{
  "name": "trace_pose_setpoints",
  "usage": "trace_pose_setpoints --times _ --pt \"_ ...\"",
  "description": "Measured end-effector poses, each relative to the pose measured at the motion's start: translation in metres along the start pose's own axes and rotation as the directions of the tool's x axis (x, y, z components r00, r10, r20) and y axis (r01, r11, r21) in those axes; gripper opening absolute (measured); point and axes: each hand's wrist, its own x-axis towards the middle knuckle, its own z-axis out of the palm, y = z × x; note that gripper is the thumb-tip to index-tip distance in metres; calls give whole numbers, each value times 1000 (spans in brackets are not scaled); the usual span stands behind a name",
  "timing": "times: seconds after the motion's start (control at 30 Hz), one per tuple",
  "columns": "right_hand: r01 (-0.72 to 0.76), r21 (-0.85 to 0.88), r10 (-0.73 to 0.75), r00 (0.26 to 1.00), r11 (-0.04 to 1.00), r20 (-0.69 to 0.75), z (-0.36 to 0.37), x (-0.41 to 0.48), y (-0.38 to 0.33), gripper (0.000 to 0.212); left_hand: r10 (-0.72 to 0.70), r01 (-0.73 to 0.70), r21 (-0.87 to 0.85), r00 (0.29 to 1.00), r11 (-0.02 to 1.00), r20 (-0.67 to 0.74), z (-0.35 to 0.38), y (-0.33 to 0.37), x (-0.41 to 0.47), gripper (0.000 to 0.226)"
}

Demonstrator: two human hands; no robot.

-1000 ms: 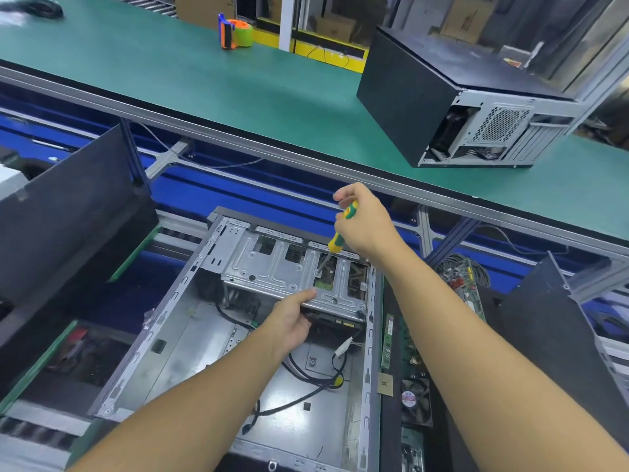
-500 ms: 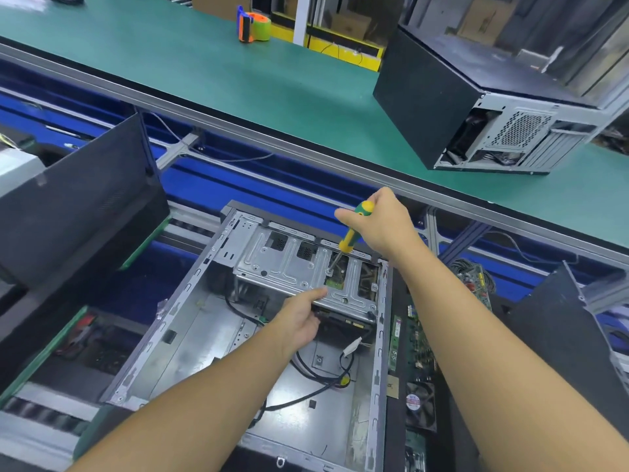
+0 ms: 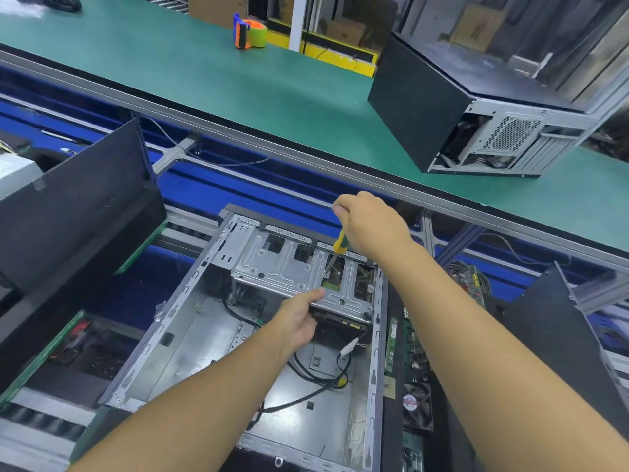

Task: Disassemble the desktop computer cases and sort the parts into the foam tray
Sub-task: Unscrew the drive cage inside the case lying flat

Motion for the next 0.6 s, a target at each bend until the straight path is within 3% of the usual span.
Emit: trace_pose_setpoints --times 0.1,0.2,0.33,0.47,0.6 --pt "-38 209 13 993 977 120 -6 2 3 34 1 0 3 1000 1000 -1 -1 -1 0 22" --pt "-101 445 64 993 890 98 -2 0 2 21 5 -5 -5 1000 1000 0 0 -1 0 20" --pt "-108 793 243 969 599 -52 20 -7 -4 17 12 -12 -12 1000 1000 0 -1 0 0 15" --pt "29 879 277 944 477 -181 22 -8 0 13 14 -14 -3 1000 1000 5 -1 0 0 13" --pt "196 825 189 921 530 -341 4 -8 9 22 11 -11 1 1000 1000 10 -2 1 0 20"
